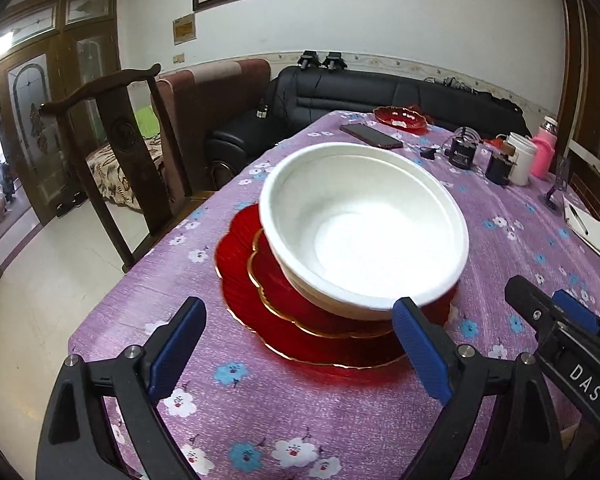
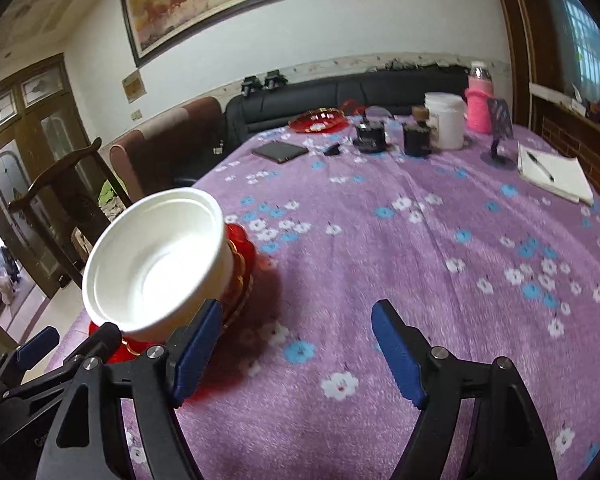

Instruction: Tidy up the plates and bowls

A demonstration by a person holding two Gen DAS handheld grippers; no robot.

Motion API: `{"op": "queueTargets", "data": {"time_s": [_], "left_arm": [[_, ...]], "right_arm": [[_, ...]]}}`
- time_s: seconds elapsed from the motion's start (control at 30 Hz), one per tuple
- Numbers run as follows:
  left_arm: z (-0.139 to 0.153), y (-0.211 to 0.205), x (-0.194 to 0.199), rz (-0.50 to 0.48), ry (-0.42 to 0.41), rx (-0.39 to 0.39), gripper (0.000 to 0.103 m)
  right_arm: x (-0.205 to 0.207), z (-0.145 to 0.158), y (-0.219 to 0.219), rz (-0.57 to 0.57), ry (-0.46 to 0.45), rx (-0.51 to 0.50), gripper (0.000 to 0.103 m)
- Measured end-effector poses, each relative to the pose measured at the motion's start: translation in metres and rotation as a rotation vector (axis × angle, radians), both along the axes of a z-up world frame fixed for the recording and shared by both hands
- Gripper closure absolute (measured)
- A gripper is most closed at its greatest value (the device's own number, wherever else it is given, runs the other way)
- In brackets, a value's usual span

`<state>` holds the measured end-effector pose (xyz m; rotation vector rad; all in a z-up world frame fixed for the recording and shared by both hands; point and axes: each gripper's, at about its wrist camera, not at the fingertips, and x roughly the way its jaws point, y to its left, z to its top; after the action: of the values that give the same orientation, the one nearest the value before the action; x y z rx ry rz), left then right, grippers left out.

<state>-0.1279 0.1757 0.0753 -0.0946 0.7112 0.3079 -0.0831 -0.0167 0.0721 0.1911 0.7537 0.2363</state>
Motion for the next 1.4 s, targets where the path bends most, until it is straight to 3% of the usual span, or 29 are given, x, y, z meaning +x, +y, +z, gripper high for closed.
{"op": "queueTargets", "data": {"time_s": [0.57,0.87,1.13,1.3,1.4], "left_arm": [[0.005,-0.006,0.001,-0.003,-0.013,-0.001,0.009],[0.006,0.007,-0.021,-0.005,-0.034,-0.012,0.009],[-0.011,0.038,-0.034,0.064,0.054,-0.002,0.009],[-0.023,0.040,-0.020,0.072,0.119,0.028,0.009],[-0.023,0.040,-0.014,0.079,0.111,0.053,0.008]], "right_arm": [[-0.005,-0.003,-0.002,0.006,-0.010,-0.004,0.021],[-0.013,-0.001,-0.001,0.003,-0.031,-0.025,0.020],[-0.015,-0.005,-0.002,-0.003,-0.014,-0.011,0.019],[-0.014,-0.008,0.000,0.004,-0.005,-0.007,0.019],[-0.014,-0.009,0.000,0.003,-0.005,-0.009,0.019]]}}
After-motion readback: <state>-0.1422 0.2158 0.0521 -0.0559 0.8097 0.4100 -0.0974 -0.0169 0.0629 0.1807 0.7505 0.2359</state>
